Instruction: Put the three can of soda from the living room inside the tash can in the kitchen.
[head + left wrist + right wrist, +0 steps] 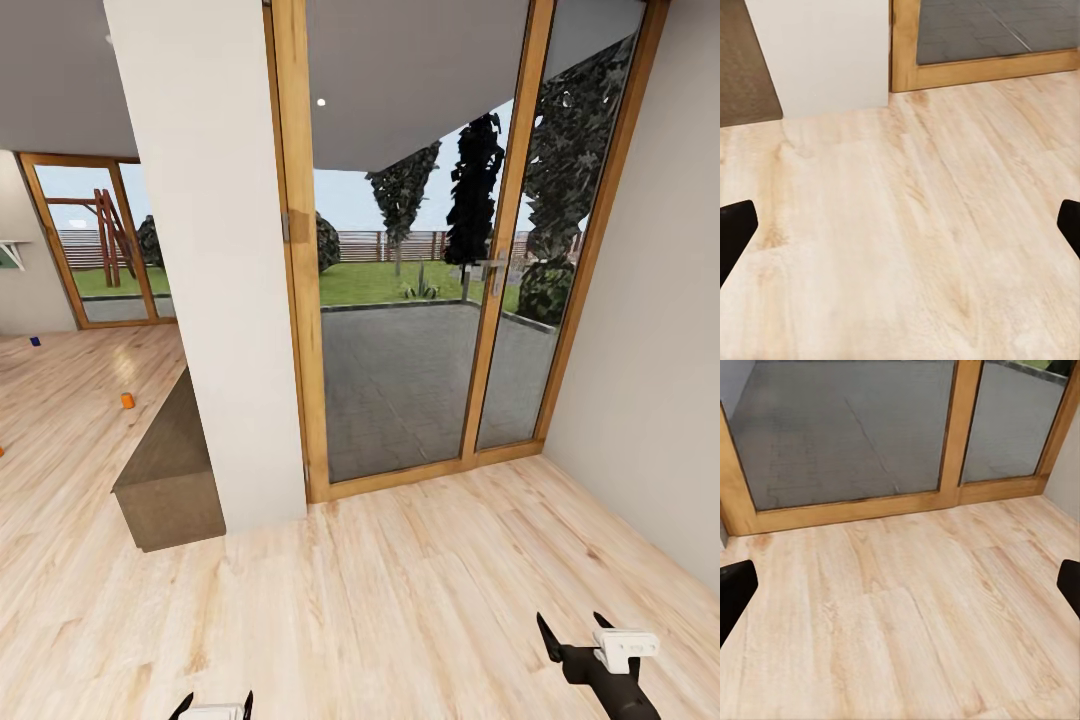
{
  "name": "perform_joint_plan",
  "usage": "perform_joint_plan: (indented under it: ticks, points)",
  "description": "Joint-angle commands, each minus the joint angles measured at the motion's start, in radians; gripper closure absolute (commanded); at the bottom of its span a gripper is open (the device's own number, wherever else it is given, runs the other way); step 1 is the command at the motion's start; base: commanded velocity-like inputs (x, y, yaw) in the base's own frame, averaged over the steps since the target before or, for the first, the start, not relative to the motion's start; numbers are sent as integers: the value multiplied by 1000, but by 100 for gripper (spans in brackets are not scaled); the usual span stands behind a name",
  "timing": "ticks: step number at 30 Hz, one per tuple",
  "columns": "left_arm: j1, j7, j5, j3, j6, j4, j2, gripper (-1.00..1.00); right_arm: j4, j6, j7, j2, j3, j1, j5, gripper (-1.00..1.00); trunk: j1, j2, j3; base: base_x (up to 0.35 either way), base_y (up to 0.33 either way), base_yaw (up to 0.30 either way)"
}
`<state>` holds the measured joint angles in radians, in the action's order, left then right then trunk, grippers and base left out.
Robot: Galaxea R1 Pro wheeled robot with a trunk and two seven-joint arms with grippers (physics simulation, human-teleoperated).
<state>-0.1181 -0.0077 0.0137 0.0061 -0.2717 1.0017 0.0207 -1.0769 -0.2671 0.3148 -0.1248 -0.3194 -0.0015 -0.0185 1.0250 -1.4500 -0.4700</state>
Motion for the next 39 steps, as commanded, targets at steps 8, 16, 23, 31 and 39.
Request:
perform_joint_plan:
  ticks: [8, 16, 23, 31, 39]
  points:
    - [0, 0, -3, 0, 0, 0, 1, -100, 0, -2, -4, 1, 1, 0, -2, -100, 0, 0, 0, 0, 0, 5]
    - [0, 0, -4, 0, -1, -2, 1, -100, 1, -1, -5, 5, 2, 0, -2, -100, 0, 0, 1, 0, 0, 137]
    - [0, 0, -5, -1, -1, -3, 2, -100, 1, -1, -6, 9, 2, 0, 0, -100, 0, 0, 4, 0, 0, 228]
    - [0, 0, -7, -1, -1, -3, 2, -100, 3, -1, -6, 10, 2, 0, 0, -100, 0, 0, 9, 0, 0, 243]
    - [0, 0, -7, -2, -1, -3, 3, -100, 4, -1, -6, 10, 2, 0, 0, -100, 0, 0, 14, 0, 0, 245]
